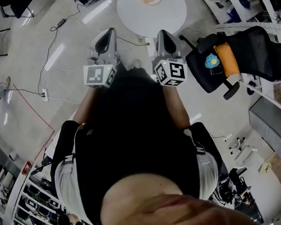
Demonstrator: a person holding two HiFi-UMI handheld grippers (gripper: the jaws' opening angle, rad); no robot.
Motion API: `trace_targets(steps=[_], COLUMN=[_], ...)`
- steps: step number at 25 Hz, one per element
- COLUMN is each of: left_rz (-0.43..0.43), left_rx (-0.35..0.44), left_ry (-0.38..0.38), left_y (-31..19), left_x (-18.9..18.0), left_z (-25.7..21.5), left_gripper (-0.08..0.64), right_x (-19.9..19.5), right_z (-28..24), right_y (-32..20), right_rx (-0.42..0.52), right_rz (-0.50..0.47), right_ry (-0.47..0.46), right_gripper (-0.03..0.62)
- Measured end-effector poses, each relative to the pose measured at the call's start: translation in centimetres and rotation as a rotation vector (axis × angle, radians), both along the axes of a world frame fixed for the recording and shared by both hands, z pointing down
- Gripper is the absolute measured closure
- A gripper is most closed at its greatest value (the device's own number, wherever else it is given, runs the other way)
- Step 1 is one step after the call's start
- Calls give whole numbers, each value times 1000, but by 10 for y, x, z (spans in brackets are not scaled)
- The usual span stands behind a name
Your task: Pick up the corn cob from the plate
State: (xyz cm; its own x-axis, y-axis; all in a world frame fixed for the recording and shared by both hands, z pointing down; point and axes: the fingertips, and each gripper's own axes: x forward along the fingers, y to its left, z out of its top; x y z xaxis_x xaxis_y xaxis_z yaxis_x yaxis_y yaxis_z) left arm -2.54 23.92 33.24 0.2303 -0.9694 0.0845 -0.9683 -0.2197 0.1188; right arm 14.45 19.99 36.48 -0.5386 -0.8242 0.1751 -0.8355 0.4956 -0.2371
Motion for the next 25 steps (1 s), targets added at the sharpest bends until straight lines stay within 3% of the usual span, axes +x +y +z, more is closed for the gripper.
trace_targets(steps=[9,16,25], left_rz=[52,131,221], left_rx=[19,26,-1], left_ry=[-50,-21,5], left_y=[-39,-99,-164], left_x=[5,-4,-33], left_z=[0,3,7], left_gripper=[554,554,554], right_x=[-3,-13,-57], right_z=[3,1,1], right_y=[-32,-76,-135], right_rx=[-6,4,2], right_rz=[33,107,159], right_ry=[5,28,65], right_gripper=[584,584,584])
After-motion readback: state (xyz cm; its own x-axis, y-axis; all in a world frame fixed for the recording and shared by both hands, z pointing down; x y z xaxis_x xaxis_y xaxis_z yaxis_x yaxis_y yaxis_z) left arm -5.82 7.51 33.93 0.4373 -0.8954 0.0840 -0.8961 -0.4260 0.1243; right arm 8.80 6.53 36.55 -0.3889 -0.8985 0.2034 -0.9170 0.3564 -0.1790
